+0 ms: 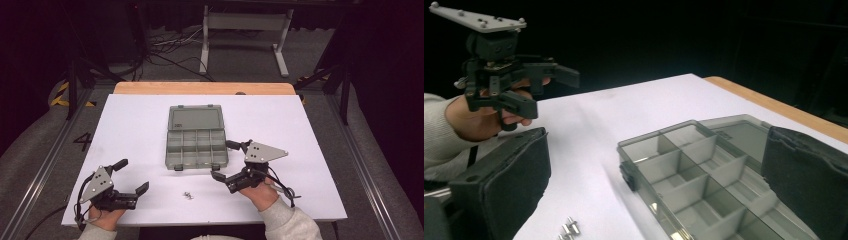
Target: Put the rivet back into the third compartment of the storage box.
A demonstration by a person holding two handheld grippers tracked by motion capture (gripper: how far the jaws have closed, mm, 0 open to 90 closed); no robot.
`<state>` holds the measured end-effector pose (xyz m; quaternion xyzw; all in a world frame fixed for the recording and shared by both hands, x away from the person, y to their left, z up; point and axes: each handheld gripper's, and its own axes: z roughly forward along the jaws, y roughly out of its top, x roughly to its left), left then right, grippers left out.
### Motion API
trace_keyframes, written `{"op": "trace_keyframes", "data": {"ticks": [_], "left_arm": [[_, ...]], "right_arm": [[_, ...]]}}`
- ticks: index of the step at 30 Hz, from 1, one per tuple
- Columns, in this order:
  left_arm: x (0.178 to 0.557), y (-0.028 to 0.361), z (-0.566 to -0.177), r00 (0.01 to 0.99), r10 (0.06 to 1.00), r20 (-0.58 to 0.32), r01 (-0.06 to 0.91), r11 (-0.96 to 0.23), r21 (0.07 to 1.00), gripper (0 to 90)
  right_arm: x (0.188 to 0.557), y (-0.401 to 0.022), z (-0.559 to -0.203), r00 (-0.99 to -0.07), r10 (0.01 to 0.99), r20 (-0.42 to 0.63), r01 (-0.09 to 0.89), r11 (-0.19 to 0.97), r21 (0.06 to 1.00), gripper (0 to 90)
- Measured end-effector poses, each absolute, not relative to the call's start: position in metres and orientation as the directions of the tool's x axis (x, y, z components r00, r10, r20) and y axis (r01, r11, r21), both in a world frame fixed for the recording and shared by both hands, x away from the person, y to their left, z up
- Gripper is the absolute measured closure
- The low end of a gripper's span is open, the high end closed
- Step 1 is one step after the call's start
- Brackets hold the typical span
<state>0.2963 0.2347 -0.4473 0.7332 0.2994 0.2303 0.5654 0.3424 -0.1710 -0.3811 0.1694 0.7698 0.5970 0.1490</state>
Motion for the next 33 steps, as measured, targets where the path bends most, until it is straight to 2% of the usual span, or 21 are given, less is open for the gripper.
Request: {"op": "trace_keyframes", "data": {"ticks": [3, 8, 10, 13, 16, 20, 33], "left_arm": [[0.299, 0.234, -0.449, 0.720, 0.693, -0.032, 0.212, -0.176, 0.961, 0.0], [0.301, 0.235, -0.451, 0.701, 0.713, -0.021, 0.201, -0.169, 0.965, 0.0], [0.302, 0.238, -0.450, 0.676, 0.733, -0.073, 0.253, -0.138, 0.958, 0.1], [0.303, 0.241, -0.449, 0.679, 0.729, -0.092, 0.247, -0.109, 0.963, 0.1], [0.299, 0.244, -0.449, 0.675, 0.737, -0.031, 0.139, -0.086, 0.986, 0.2], [0.299, 0.241, -0.447, 0.699, 0.714, -0.026, 0.168, -0.128, 0.977, 0.9], [0.300, 0.240, -0.445, 0.719, 0.695, -0.035, 0.203, -0.161, 0.966, 1.0]], "right_arm": [[0.344, -0.161, -0.378, -0.911, 0.411, -0.036, 0.082, 0.266, 0.960, 0.8], [0.348, -0.144, -0.369, -0.919, 0.389, -0.057, 0.091, 0.349, 0.933, 2.3], [0.351, -0.137, -0.366, -0.922, 0.382, -0.070, 0.095, 0.397, 0.913, 3.3], [0.355, -0.128, -0.360, -0.927, 0.364, -0.092, 0.102, 0.479, 0.872, 5.0], [0.357, -0.122, -0.357, -0.928, 0.356, -0.109, 0.104, 0.527, 0.843, 5.8], [0.361, -0.107, -0.350, -0.936, 0.316, -0.154, 0.099, 0.658, 0.746, 7.2], [0.375, -0.080, -0.347, -0.958, 0.257, -0.125, 0.146, 0.817, 0.557, 10.6]]}}
